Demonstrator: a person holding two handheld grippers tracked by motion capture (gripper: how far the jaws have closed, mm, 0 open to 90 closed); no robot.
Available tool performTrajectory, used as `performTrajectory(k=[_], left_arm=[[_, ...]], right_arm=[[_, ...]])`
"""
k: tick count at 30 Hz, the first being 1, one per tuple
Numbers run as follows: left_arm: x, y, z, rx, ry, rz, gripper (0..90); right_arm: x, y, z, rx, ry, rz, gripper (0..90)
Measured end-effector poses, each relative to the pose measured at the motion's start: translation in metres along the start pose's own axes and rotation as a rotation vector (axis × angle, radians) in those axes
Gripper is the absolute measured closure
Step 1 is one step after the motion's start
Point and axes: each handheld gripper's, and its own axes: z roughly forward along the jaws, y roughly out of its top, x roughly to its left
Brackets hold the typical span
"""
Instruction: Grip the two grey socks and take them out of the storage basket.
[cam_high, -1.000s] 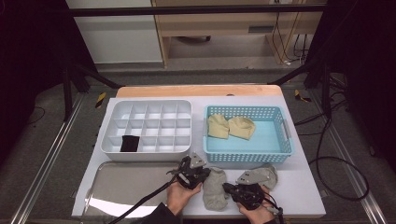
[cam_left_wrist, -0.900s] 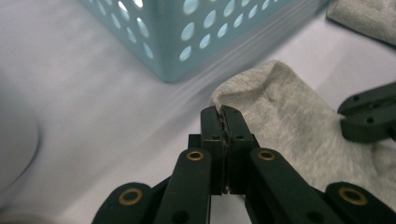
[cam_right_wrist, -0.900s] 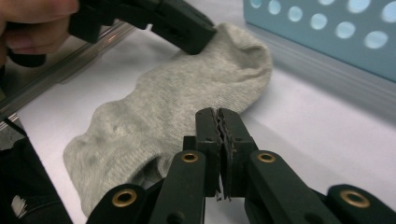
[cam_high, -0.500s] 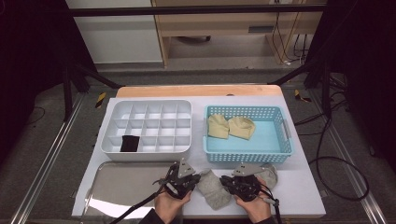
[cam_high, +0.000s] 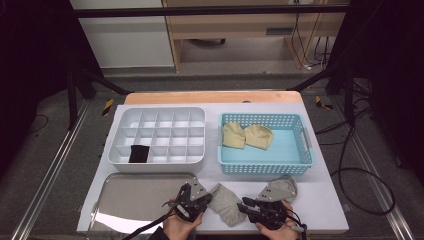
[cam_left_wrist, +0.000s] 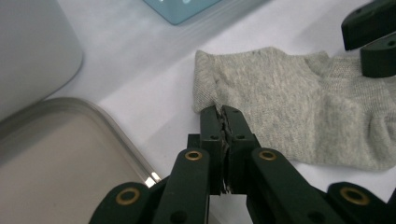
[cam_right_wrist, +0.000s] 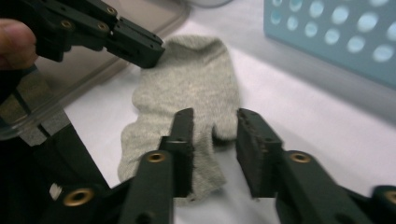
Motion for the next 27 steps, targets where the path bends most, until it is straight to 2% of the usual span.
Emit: performTrajectory(k=[2, 4, 7, 10, 12, 13, 15, 17, 21, 23, 25, 27], left_arm=[[0.0, -0.002, 0.0, 0.001, -0.005, -0.002, 87.9], [0.001, -0.002, 0.0, -0.002, -0.008, -0.004, 87.7], [0.001, -0.001, -0.002, -0.009, -0.015, -0.008, 84.4], [0.005, 0.002, -0.005, -0.03, -0.016, -0.022, 72.6], [0.01, 0.007, -0.008, -0.056, -0.008, -0.031, 66.3], [0.013, 0.01, -0.009, -0.067, -0.018, -0.036, 63.8], [0.017, 0.014, -0.008, -0.072, -0.017, -0.041, 61.6], [0.019, 0.018, -0.002, -0.055, -0.022, -0.039, 60.2], [0.019, 0.021, 0.015, -0.03, -0.069, -0.038, 62.5], [0.019, 0.021, 0.021, -0.004, -0.061, -0.034, 70.1], [0.021, 0.02, 0.024, 0.008, -0.07, -0.046, 82.8], [0.019, 0.019, 0.021, 0.006, -0.063, -0.04, 85.2]], right_arm=[[-0.001, -0.002, 0.0, 0.012, 0.026, 0.015, 82.8], [-0.002, -0.002, -0.001, 0.026, 0.034, 0.016, 88.6], [-0.006, 0.0, -0.003, 0.031, 0.03, 0.018, 89.2], [-0.012, 0.004, -0.006, 0.024, 0.007, 0.01, 89.2], [-0.016, 0.009, -0.008, 0.03, -0.027, -0.001, 88.9], [-0.018, 0.011, -0.009, 0.038, -0.04, -0.009, 88.6], [-0.021, 0.015, -0.008, 0.048, -0.053, -0.02, 88.1], [-0.021, 0.015, -0.005, 0.049, -0.052, -0.028, 87.6], [-0.02, 0.012, -0.001, 0.059, -0.057, -0.023, 87.5], [-0.02, 0.011, -0.001, 0.059, -0.055, -0.024, 87.8], [-0.021, 0.011, -0.002, 0.057, -0.053, -0.021, 88.5], [-0.022, 0.011, -0.002, 0.055, -0.057, -0.022, 89.6]])
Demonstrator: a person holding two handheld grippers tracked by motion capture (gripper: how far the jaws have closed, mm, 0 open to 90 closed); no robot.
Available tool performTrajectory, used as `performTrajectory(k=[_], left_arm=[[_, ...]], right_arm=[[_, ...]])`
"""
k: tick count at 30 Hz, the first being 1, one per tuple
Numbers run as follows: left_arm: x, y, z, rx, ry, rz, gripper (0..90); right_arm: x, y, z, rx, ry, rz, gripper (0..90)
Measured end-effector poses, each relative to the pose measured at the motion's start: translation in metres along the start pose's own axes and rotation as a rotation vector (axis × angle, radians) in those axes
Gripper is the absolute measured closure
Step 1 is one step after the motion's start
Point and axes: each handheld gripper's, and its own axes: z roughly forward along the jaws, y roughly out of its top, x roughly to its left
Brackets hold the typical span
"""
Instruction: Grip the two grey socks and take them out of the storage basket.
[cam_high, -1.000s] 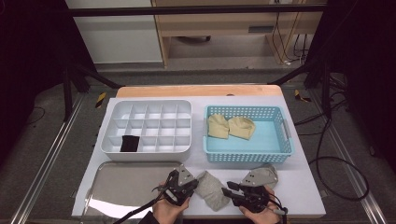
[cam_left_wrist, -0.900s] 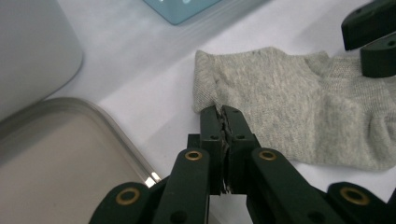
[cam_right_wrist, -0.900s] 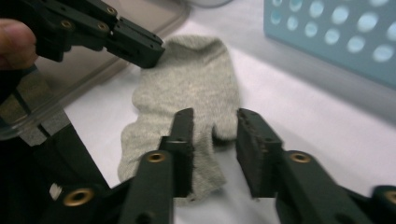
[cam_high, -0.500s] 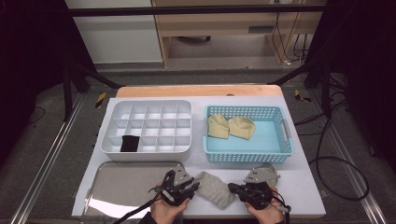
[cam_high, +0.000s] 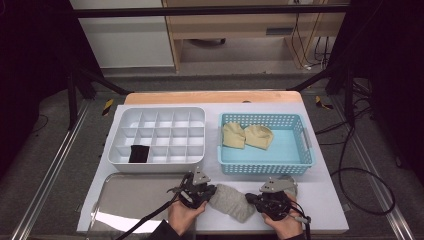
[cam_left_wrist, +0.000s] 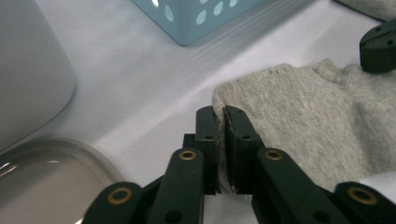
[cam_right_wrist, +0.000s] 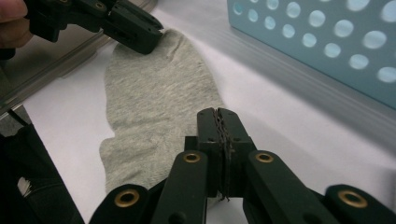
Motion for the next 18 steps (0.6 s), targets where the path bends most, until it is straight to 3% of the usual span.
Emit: performTrajectory(k=[3, 7, 14, 18], left_arm=[[-0.004, -0.003, -0.01, -0.025, 0.012, 0.004, 85.3], [-0.009, -0.01, -0.02, -0.032, 0.027, 0.002, 84.6], [-0.012, -0.019, -0.021, -0.015, 0.04, 0.013, 83.8], [-0.014, -0.023, -0.023, -0.014, 0.041, 0.015, 83.8]], right_arm=[[-0.005, 0.004, -0.001, -0.006, -0.037, -0.007, 90.0], [-0.009, 0.008, -0.002, -0.025, -0.033, 0.003, 89.7], [0.001, 0.001, -0.009, -0.08, 0.005, 0.024, 68.6], [0.006, -0.008, -0.005, -0.062, 0.006, 0.023, 61.6]])
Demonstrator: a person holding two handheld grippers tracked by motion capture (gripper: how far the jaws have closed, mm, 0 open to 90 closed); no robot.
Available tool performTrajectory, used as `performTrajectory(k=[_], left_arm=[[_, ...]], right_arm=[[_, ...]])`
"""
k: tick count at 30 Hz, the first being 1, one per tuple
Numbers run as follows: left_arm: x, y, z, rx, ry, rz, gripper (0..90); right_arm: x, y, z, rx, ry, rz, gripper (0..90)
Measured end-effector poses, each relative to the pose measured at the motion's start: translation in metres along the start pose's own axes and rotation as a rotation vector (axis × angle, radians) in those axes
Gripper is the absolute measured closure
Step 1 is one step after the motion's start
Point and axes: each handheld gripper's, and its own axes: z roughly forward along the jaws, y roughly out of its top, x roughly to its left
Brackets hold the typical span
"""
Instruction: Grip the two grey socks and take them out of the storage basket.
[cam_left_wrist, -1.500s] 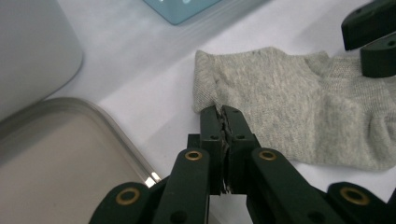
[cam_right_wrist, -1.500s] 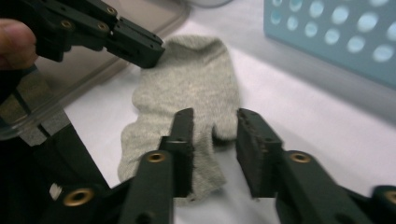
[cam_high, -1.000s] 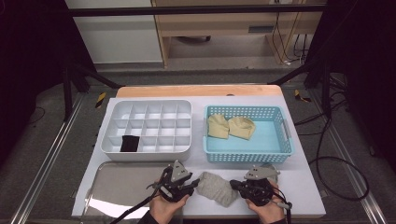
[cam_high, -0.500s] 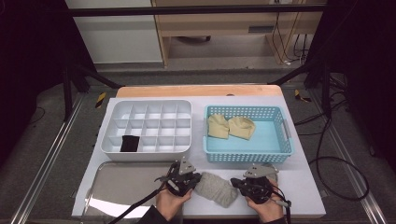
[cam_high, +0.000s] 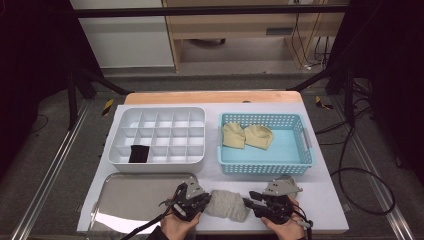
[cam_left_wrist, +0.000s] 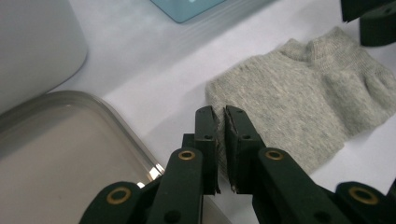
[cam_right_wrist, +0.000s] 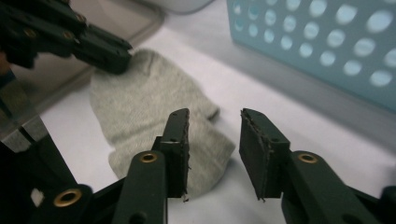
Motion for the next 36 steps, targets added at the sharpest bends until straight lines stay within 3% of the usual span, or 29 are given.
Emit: performTrajectory(k=[4, 7, 8, 16, 21, 24, 27, 31, 36], left_arm=[[-0.002, -0.004, -0.002, -0.001, 0.003, 0.005, 83.8], [-0.002, -0.008, -0.003, -0.003, 0.003, 0.001, 83.9], [-0.002, -0.009, -0.004, -0.007, 0.0, -0.003, 83.9], [-0.005, -0.011, 0.0, -0.022, -0.038, -0.033, 83.3], [-0.009, -0.012, -0.001, -0.023, -0.033, -0.021, 78.4], [-0.008, -0.011, -0.003, -0.031, -0.018, -0.019, 69.8], [-0.006, -0.009, -0.009, -0.061, 0.002, -0.011, 62.6], [0.0, -0.003, -0.016, -0.093, 0.024, -0.011, 59.8], [0.006, 0.002, -0.022, -0.122, 0.055, 0.011, 55.2]], right_arm=[[0.001, -0.008, 0.006, 0.035, -0.008, 0.017, 69.2], [0.003, -0.01, 0.008, 0.048, -0.003, 0.013, 86.3], [0.003, -0.009, 0.007, 0.049, 0.003, 0.016, 88.2], [-0.011, 0.011, -0.002, 0.017, -0.065, -0.006, 88.9], [-0.013, 0.012, 0.009, 0.095, -0.098, -0.022, 86.6], [-0.013, 0.008, 0.01, 0.094, -0.097, -0.021, 82.4], [-0.016, 0.008, 0.0, 0.044, -0.11, 0.005, 77.3], [-0.026, 0.011, -0.024, -0.044, -0.146, 0.037, 68.9], [-0.035, 0.01, -0.042, -0.073, -0.196, 0.031, 55.4]])
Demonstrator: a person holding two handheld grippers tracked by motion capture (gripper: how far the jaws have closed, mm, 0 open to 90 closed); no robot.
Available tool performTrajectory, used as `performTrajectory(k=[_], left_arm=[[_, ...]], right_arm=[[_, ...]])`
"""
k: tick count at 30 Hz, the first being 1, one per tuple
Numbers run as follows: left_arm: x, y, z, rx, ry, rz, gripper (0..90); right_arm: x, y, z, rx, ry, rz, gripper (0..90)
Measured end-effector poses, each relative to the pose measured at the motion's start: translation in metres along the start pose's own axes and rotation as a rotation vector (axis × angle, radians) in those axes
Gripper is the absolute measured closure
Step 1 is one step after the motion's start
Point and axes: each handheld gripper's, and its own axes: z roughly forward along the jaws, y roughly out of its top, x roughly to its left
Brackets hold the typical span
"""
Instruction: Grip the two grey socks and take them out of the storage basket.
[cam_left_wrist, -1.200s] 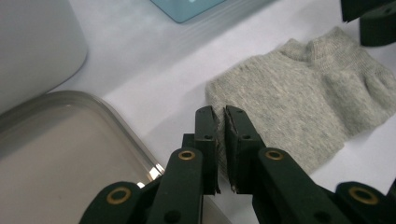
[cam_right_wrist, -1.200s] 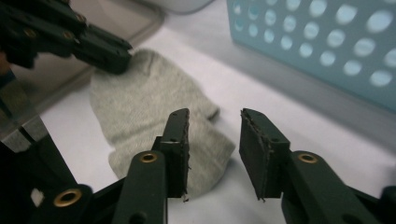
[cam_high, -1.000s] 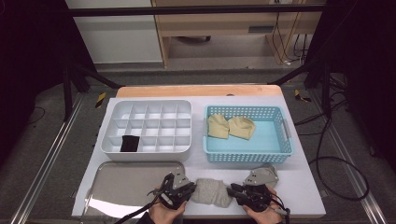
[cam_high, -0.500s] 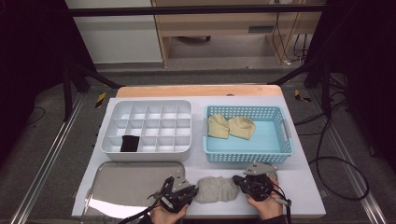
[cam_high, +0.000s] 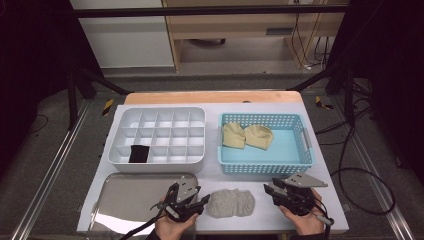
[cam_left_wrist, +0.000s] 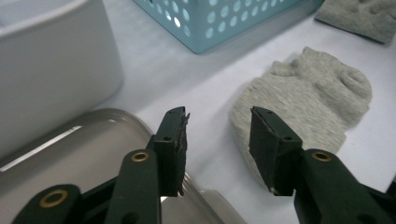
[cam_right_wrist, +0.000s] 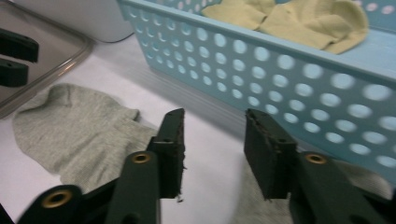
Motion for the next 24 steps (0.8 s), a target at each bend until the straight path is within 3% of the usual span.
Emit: performTrajectory(k=[2, 7, 10, 14, 17, 21, 24], left_arm=[[0.003, 0.003, -0.003, -0.017, 0.012, 0.018, 53.3], [0.01, 0.008, -0.005, -0.003, -0.011, 0.015, 51.5], [0.012, 0.01, -0.006, -0.001, -0.024, 0.02, 53.6], [0.011, 0.011, -0.004, -0.015, -0.028, 0.022, 52.9], [0.01, 0.012, -0.003, -0.02, -0.031, 0.024, 52.2], [0.009, 0.015, 0.0, -0.044, -0.031, 0.016, 50.9], [0.007, 0.016, 0.0, -0.059, -0.035, 0.013, 50.9]], right_arm=[[-0.003, -0.002, -0.006, -0.019, -0.009, -0.007, 55.7], [-0.009, -0.01, -0.017, -0.001, -0.04, 0.005, 52.1], [-0.015, -0.017, -0.021, 0.002, -0.055, 0.02, 61.6], [-0.023, -0.024, -0.022, 0.022, -0.125, 0.034, 63.6], [-0.032, -0.029, -0.021, 0.024, -0.171, 0.075, 65.5], [-0.038, -0.035, -0.018, 0.042, -0.177, 0.122, 67.2], [-0.039, -0.037, -0.015, 0.057, -0.177, 0.12, 66.6]])
